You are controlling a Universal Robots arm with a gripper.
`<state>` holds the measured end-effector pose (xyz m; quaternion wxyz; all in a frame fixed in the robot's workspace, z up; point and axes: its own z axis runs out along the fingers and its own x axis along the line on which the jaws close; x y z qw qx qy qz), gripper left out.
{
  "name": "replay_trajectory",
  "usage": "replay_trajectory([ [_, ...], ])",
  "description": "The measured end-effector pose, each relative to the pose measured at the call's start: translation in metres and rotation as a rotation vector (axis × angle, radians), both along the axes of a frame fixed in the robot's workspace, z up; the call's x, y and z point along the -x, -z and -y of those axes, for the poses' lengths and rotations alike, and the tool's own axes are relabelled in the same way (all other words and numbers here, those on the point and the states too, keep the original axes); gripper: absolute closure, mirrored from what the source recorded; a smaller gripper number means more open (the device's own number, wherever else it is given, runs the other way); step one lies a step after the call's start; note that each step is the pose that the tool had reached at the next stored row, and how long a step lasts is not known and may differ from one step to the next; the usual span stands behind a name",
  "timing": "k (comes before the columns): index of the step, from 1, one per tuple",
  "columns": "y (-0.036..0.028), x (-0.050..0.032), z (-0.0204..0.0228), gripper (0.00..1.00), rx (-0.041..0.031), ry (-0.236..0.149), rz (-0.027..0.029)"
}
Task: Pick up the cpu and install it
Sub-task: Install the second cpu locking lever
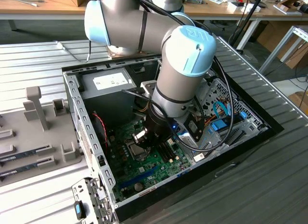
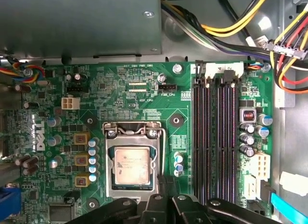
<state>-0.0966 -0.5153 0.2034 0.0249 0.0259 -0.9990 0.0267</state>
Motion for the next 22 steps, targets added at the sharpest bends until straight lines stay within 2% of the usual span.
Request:
replay_trajectory([
  [6,0.0012,-0.0053,0.0005,0.89,0.0002,0.000,0.0000],
  [11,0.0029,-0.0130,0.0009,0.89,0.0004,0.000,-0.0003],
  [13,0.0056,-0.0132,0.0020,0.89,-0.0062,0.000,-0.0005],
  [15,0.0063,-0.0132,0.0023,0.89,-0.0092,0.000,-0.0004],
  [19,0.0007,-0.0133,0.0021,0.89,-0.0129,0.000,0.0003],
  [20,-0.0041,-0.0132,0.0023,0.89,-0.0138,0.000,-0.0003],
  [22,-0.0085,-0.0132,0.0023,0.89,-0.0165,0.000,-0.0003],
])
